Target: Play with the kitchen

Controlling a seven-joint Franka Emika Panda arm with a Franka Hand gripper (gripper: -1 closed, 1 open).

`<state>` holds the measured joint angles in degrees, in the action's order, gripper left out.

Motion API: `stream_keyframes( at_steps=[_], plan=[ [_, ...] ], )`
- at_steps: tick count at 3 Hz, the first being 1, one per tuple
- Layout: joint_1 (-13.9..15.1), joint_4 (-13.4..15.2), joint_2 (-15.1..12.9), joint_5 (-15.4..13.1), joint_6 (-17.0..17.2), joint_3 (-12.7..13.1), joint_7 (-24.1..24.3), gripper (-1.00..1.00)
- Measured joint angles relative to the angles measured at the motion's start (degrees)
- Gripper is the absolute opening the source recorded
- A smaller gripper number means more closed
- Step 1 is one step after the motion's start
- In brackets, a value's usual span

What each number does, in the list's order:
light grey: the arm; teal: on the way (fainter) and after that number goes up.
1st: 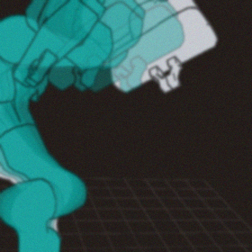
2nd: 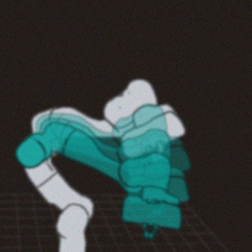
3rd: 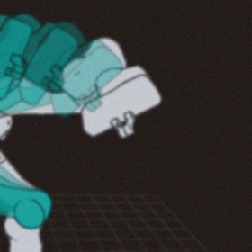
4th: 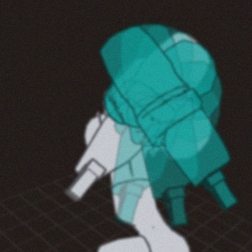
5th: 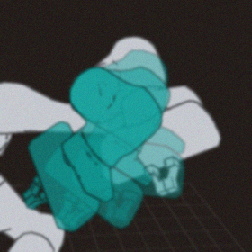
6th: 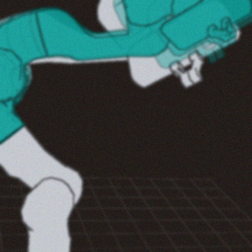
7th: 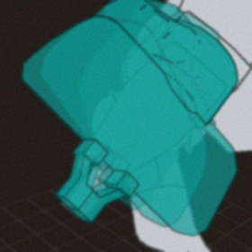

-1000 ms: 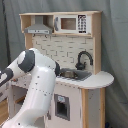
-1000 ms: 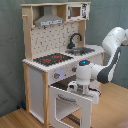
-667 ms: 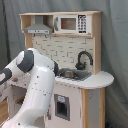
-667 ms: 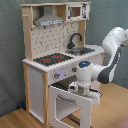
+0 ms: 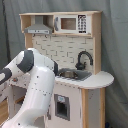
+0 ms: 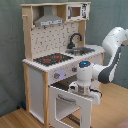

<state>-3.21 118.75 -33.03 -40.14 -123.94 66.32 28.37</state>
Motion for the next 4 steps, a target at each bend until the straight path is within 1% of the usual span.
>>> stream_keyframes(
  at_steps=[1, 2, 3, 4],
  plan=[
    [1.28, 0.0, 1.4, 0.04, 3.78, 2.75, 2.86, 1.0],
    [3.04, 0.13, 4.93, -0.03, 6.23, 4.46, 5.87, 1.0],
    [3.79, 0.53, 10.17, -0.09, 8.14, 5.22, 9.09, 1.0],
    [3.82, 0.52, 15.19, -0.14, 8.91, 5.87, 11.86, 1.0]
  ],
)
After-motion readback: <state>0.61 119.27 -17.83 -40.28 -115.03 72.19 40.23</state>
